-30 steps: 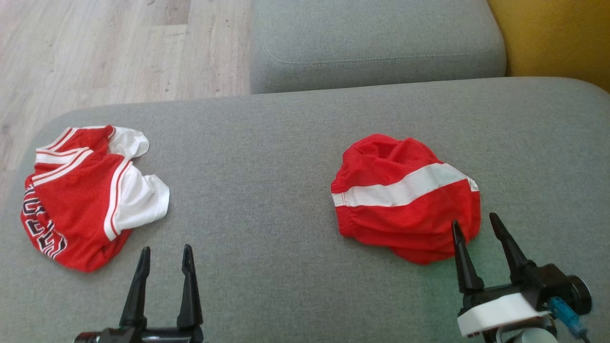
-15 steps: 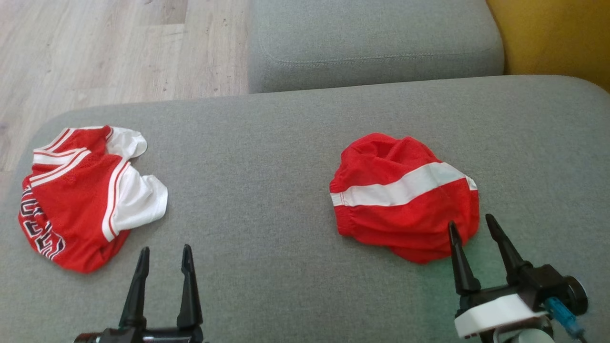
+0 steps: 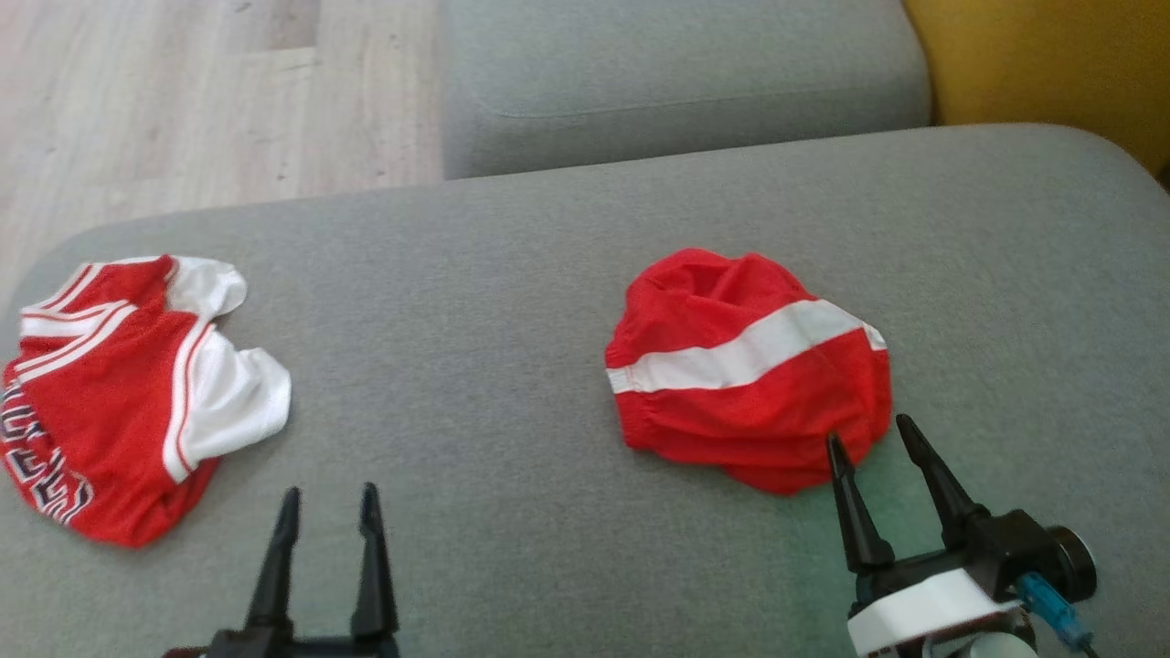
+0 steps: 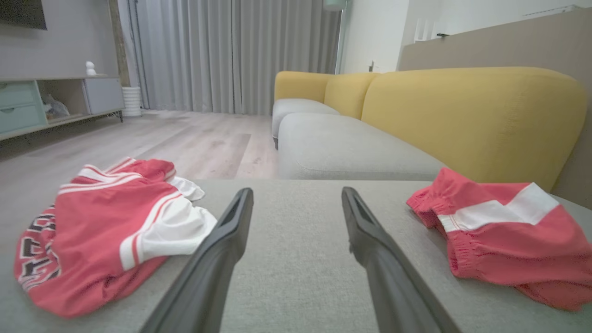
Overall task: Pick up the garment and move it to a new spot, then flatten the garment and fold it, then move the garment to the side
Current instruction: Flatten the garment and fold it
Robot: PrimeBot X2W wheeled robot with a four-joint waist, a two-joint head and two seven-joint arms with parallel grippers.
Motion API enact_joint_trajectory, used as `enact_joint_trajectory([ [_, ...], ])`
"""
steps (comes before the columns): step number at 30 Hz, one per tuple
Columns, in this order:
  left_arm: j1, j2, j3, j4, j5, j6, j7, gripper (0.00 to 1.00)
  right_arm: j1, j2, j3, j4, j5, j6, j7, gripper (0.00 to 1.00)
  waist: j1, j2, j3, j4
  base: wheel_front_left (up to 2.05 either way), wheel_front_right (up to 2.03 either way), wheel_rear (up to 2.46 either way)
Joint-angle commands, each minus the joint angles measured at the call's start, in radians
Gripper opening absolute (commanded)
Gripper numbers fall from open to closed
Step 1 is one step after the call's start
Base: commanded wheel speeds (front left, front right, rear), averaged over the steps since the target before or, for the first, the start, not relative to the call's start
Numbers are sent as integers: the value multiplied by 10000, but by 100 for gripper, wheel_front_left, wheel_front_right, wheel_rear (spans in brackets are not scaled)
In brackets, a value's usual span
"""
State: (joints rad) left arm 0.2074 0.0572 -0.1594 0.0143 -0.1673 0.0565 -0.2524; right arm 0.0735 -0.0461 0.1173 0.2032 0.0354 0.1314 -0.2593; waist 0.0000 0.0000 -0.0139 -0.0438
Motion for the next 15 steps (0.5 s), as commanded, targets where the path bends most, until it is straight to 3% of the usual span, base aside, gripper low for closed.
enact_joint_trajectory([
  [1,-694,-70,79,-31,-151,-166,-93,100,-368,-41,268,-375,56,-7,-24,100,0,0,107,-277,0,0,0],
  [6,-1335,-70,-406,652,-516,-473,-93,100,-465,-41,379,-487,42,-7,-24,100,0,0,252,-858,0,0,0],
  [15,-2320,-70,-756,1833,-910,-573,-93,100,-617,-41,482,-615,81,-7,-24,100,0,0,552,-1859,0,0,0],
])
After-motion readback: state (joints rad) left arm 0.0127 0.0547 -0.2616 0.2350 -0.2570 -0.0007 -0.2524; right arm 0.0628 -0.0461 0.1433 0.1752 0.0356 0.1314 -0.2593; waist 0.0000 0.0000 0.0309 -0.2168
